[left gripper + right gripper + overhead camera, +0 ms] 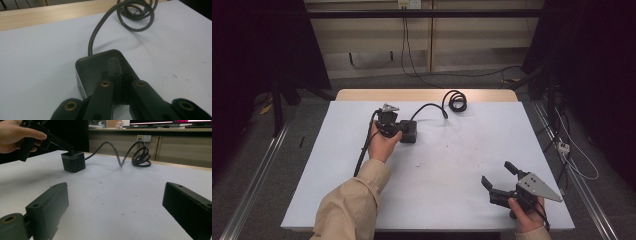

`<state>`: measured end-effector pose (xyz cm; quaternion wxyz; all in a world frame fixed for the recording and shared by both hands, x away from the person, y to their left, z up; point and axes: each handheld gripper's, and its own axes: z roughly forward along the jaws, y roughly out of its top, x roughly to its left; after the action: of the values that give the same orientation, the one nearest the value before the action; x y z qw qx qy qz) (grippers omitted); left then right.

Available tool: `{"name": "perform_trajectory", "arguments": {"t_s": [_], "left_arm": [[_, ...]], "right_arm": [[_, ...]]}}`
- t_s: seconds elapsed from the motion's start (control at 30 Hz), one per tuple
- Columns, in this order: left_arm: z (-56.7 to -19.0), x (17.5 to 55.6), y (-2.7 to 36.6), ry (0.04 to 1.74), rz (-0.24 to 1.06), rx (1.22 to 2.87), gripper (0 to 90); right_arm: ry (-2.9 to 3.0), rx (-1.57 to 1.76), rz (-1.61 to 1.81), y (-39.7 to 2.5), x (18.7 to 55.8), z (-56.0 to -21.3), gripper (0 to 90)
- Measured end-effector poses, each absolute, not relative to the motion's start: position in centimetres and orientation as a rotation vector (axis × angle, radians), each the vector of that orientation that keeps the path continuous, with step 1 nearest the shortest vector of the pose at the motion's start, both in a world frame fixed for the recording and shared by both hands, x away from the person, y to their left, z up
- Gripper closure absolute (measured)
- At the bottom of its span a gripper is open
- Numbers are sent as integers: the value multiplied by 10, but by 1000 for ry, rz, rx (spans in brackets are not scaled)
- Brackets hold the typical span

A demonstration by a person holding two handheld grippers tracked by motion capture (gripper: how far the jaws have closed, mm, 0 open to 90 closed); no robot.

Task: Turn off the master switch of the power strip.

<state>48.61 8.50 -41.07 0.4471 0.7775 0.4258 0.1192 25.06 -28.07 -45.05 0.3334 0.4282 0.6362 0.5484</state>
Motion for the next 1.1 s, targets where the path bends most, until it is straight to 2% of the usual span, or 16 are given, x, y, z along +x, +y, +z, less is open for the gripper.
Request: {"name": "perform_trajectory", "arguments": {"t_s": [0.17,0.27,0.4,0.7,0.93,1.1], "left_arm": [[-407,485,87,1056,290,1902,895],[-405,484,88,1056,301,1904,854],[-402,483,90,1038,285,1900,753],[-398,480,94,1049,245,1908,612],[-393,475,97,1009,226,1902,468],[-393,470,105,996,209,1868,424]], "right_arm": [[1660,1114,1430,-281,251,-450,62],[1660,1113,1432,-281,251,-450,62],[1662,1111,1434,-280,251,-450,62],[1667,1107,1439,-278,253,-450,62],[1672,1104,1440,-277,254,-450,62],[1665,1104,1439,-278,253,-449,62]]}}
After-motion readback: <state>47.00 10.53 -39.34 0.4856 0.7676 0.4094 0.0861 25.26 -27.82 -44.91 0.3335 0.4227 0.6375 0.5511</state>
